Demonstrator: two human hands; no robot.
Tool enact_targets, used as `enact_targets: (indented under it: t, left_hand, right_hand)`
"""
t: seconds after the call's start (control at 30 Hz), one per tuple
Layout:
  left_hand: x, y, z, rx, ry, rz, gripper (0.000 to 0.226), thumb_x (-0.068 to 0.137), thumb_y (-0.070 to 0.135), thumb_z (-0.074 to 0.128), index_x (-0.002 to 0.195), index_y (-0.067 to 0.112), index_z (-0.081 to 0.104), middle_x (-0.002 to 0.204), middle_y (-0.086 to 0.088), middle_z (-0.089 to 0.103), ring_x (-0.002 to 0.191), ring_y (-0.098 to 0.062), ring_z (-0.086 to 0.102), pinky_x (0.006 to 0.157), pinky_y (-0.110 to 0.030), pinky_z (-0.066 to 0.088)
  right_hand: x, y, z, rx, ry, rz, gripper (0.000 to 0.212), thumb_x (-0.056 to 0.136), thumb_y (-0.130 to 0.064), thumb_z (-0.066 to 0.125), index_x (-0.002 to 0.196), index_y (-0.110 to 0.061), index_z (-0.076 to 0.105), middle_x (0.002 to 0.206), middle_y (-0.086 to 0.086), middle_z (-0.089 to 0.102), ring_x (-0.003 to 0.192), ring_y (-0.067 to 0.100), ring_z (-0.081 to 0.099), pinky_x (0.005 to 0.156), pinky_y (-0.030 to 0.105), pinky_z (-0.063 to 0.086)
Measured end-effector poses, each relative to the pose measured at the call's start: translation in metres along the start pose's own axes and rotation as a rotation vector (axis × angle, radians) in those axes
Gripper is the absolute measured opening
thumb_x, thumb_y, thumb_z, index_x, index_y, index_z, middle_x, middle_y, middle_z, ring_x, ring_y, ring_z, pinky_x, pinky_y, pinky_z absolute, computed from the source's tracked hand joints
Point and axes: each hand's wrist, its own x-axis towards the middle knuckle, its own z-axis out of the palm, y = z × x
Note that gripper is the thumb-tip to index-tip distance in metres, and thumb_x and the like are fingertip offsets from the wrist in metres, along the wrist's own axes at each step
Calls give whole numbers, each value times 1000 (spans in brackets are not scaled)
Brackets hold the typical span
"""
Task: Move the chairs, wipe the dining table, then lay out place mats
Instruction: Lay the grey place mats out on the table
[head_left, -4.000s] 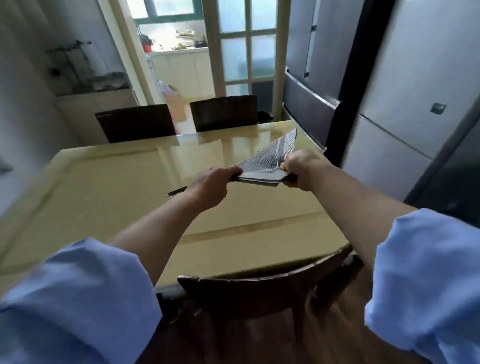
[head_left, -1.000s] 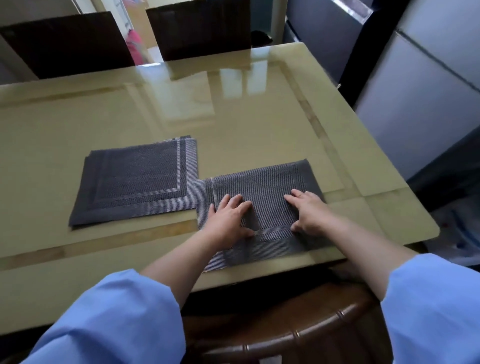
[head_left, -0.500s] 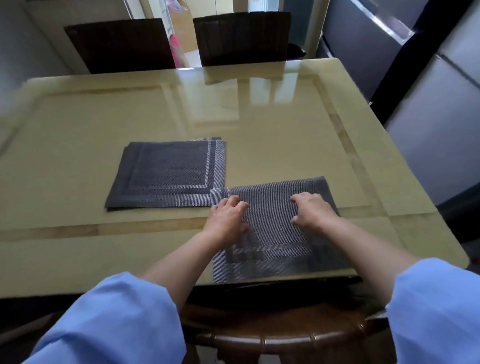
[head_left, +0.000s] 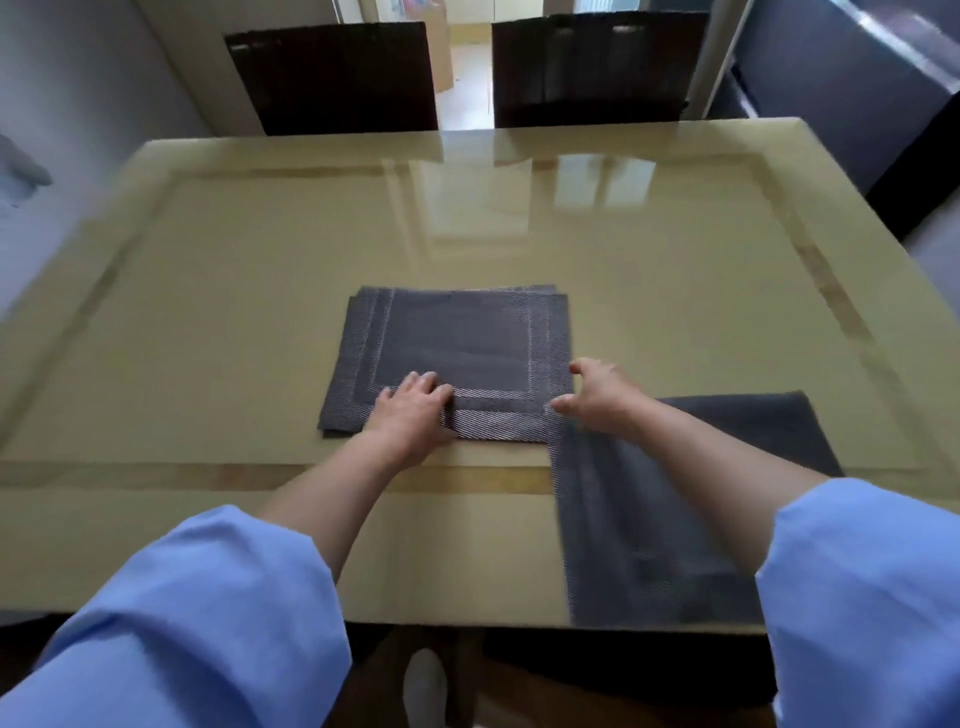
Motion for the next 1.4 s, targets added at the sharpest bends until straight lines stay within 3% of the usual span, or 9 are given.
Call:
enact_targets:
  t: [0.23,0.4,0.53,0.63,0.8,1.0,1.17,1.3,1.4]
  left_hand:
    - [33,-74,-18,-40,-23,-14,56,93,33,53,145,29,31,158,-5,17,144,-33,16,110,-53,32]
    - [44,-145,-34,-14,-15,-94,49,97,29,46,145,27,34,154,-7,26,136,-33,31,104,-46,38]
    - [44,-165,-39,-53,-40,-39,46,100,29,40,145,28,33,156,-7,26,139,-32,31,108,-45,35]
    - [35,-169,-39,-102,54,-35,39,101,26,37,139,25,42,152,-5,35,130,-33,44,101,-42,41]
    - [-1,-192,-47,-105,180,-71,33,100,26,37,129,21,52,134,-3,55,118,-28,55,92,-41,46]
    - [-80,-255,-43,-221,61,-227,38,97,32,48,135,32,50,143,6,49,131,-19,46,105,-31,38]
    - [-127,-304,-6,-205,-136,-256,41,89,32,61,130,30,56,138,6,54,126,-18,51,103,-30,41]
    - [-147,-327,6,-141,-158,-233,31,87,33,64,116,25,67,126,4,57,114,-20,57,95,-31,45]
    - [-153,-345,5,-152,-108,-229,30,89,35,59,116,24,66,125,2,54,113,-21,56,94,-36,46]
  right_hand:
    - [46,-77,30,120,79,179,62,84,-27,70,136,-6,43,133,15,56,120,32,55,100,37,47]
    - [64,-132,51,52,43,37,53,87,-19,65,136,-8,46,139,12,51,126,28,50,104,31,40]
    - [70,-168,67,-104,29,-118,59,86,-27,66,139,-12,44,148,8,39,139,27,33,114,32,27]
    - [70,-179,76,-230,11,-174,59,84,-36,67,138,-25,45,151,-3,36,145,25,19,115,38,25]
    - [62,-196,80,-268,98,-279,43,90,-31,58,133,-31,52,139,3,54,139,20,34,109,34,33]
    - [23,-256,133,-315,-101,-547,49,89,-38,59,135,-24,50,139,3,51,130,27,43,108,37,38]
    - [4,-286,195,-443,-296,-558,49,83,-41,63,129,-27,54,143,6,43,130,33,42,106,42,40]
    - [-7,-305,223,-470,-301,-558,56,85,-40,63,137,-29,47,152,-4,32,140,32,24,111,46,32]
    - [-16,-316,233,-467,-243,-529,52,83,-34,66,132,-27,52,144,-4,39,132,29,31,104,46,40]
